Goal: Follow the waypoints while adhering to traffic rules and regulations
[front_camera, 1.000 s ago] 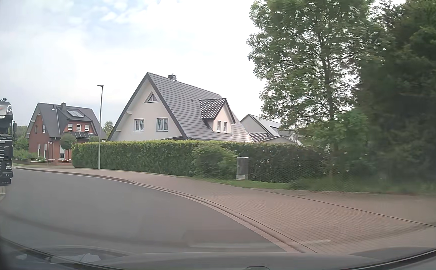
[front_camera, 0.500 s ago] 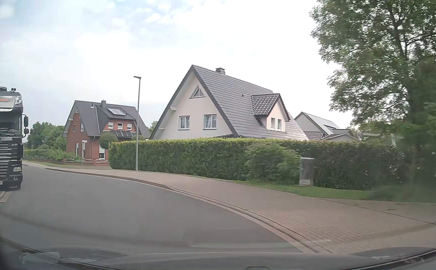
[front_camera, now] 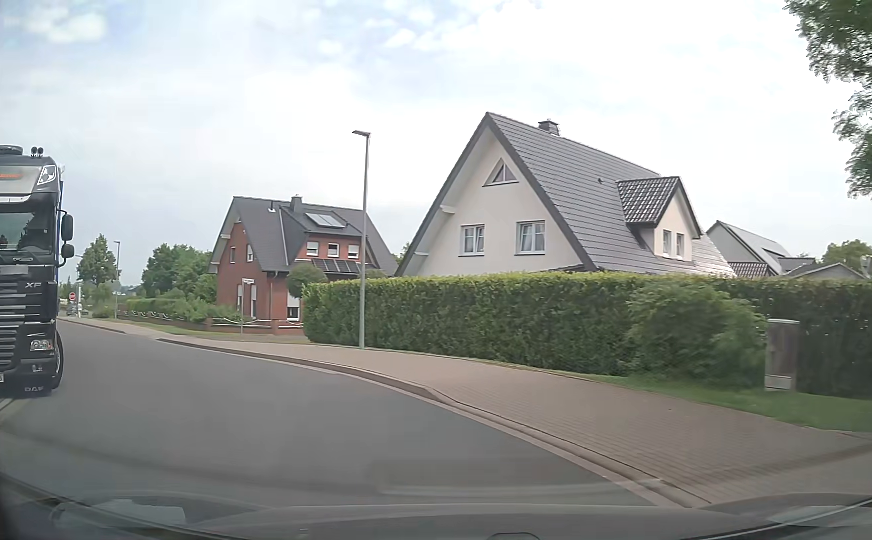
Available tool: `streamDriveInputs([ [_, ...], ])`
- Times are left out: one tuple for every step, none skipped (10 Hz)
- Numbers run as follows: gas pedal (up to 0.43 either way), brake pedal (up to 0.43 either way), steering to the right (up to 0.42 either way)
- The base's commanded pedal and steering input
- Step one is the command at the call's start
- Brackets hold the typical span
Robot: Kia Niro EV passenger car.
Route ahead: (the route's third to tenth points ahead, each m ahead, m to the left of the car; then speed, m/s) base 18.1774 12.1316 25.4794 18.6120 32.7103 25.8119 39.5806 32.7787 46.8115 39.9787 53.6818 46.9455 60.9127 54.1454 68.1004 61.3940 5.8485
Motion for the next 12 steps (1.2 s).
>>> streamDriveInputs([
  [0.13,0.0,-0.26],
  [0.13,0.0,-0.257],
  [0.13,0.0,-0.247],
  [0.13,0.0,-0.24],
  [0.13,0.0,-0.236],
  [0.13,0.0,-0.235],
  [0.13,0.0,-0.233],
  [0.13,0.0,-0.231],
  [0.13,0.0,-0.229],
  [0.13,0.0,-0.225],
  [0.13,0.0,-0.221],
  [0.13,0.0,-0.213],
])
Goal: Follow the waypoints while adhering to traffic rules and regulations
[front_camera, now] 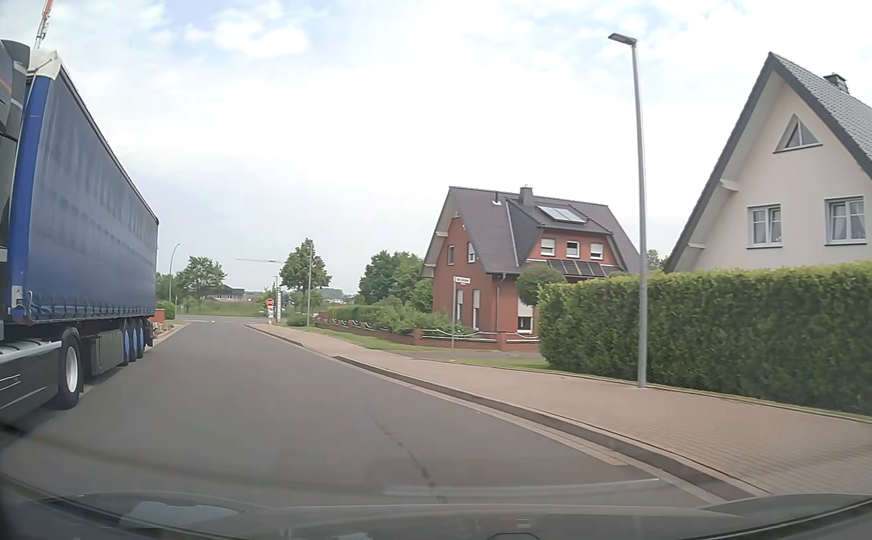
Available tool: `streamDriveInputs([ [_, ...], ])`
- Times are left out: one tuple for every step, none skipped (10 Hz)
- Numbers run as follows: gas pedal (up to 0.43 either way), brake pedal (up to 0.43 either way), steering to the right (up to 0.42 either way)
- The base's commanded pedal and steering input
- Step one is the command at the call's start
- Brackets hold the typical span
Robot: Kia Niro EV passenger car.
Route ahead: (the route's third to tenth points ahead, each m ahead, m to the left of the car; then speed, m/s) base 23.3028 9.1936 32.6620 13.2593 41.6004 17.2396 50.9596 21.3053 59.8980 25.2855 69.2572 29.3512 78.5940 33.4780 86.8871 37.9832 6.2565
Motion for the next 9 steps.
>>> streamDriveInputs([
  [0.13,0.0,-0.206],
  [0.13,0.0,-0.202],
  [0.13,0.0,-0.199],
  [0.13,0.0,-0.192],
  [0.13,0.0,-0.184],
  [0.13,0.0,-0.179],
  [0.13,0.0,-0.173],
  [0.13,0.0,-0.157],
  [0.13,0.0,-0.144],
])
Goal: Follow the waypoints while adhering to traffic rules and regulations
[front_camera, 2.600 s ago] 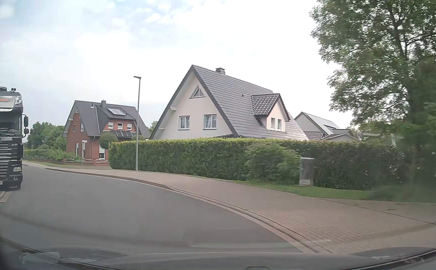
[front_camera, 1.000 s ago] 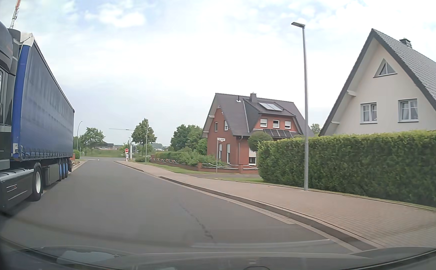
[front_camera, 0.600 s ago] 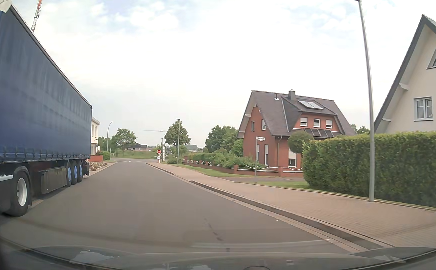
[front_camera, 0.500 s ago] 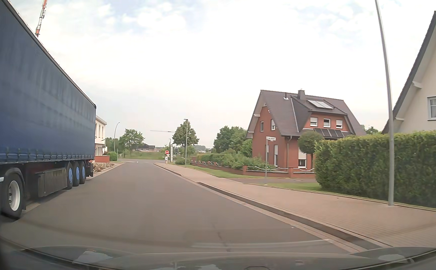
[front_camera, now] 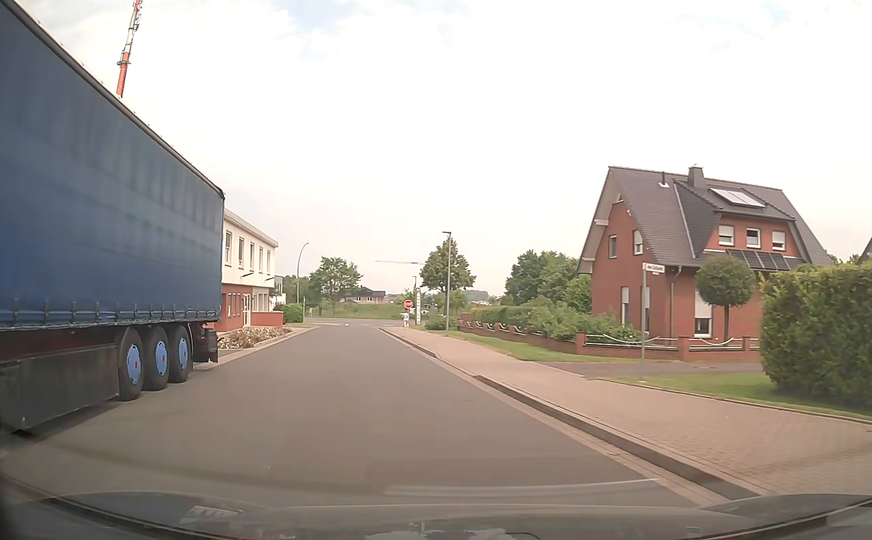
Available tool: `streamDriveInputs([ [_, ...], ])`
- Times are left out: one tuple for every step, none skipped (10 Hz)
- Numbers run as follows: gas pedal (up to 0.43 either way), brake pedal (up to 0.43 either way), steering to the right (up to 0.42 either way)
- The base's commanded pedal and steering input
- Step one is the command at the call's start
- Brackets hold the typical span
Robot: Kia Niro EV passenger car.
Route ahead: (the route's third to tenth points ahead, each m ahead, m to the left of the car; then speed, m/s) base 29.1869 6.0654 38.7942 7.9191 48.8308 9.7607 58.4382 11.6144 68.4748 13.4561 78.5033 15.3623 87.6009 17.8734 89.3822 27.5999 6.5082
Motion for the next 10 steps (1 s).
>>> streamDriveInputs([
  [0.13,0.0,-0.129],
  [0.13,0.0,-0.112],
  [0.13,0.0,-0.103],
  [0.13,0.0,-0.093],
  [0.13,0.0,-0.082],
  [0.13,0.0,-0.073],
  [0.13,0.0,-0.067],
  [0.13,0.0,-0.058],
  [0.13,0.0,-0.051],
  [0.13,0.0,-0.048],
])
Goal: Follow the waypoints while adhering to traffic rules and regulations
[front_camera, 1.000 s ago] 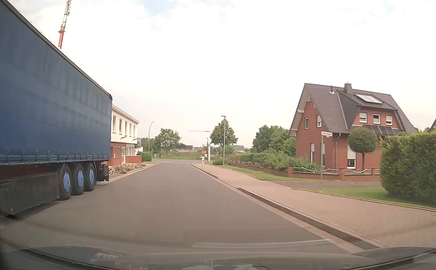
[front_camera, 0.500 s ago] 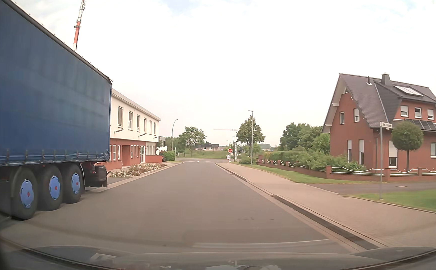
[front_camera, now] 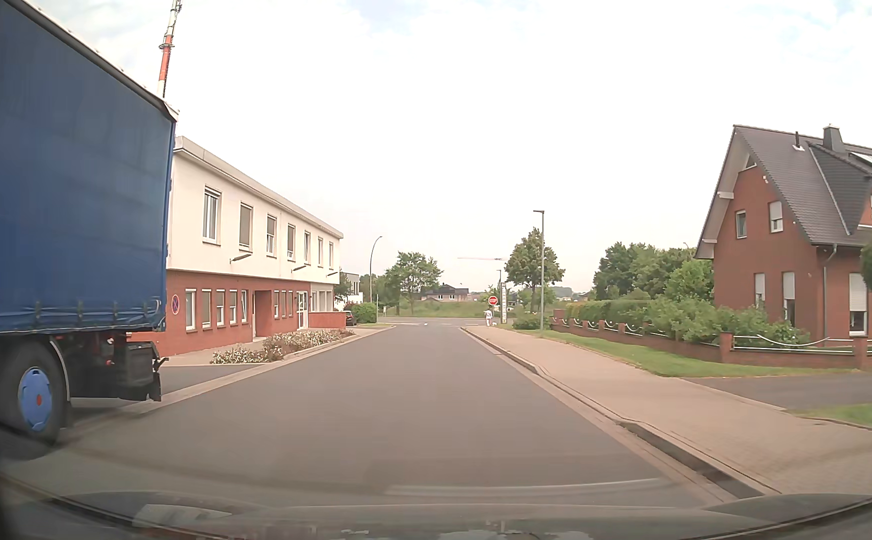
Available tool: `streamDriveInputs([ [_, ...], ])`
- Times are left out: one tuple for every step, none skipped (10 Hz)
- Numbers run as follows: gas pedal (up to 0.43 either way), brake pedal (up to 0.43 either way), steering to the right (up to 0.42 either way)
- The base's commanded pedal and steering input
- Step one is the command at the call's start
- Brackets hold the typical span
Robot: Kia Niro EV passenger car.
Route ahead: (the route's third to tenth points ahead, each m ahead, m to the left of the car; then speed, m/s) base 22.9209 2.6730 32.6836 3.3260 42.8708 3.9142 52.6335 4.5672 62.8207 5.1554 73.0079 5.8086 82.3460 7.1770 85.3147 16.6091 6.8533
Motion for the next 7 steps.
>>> streamDriveInputs([
  [0.13,0.0,-0.043],
  [0.13,0.0,-0.042],
  [0.13,0.0,-0.042],
  [0.13,0.0,-0.04],
  [0.13,0.0,-0.032],
  [0.13,0.0,-0.024],
  [0.13,0.0,-0.02],
])
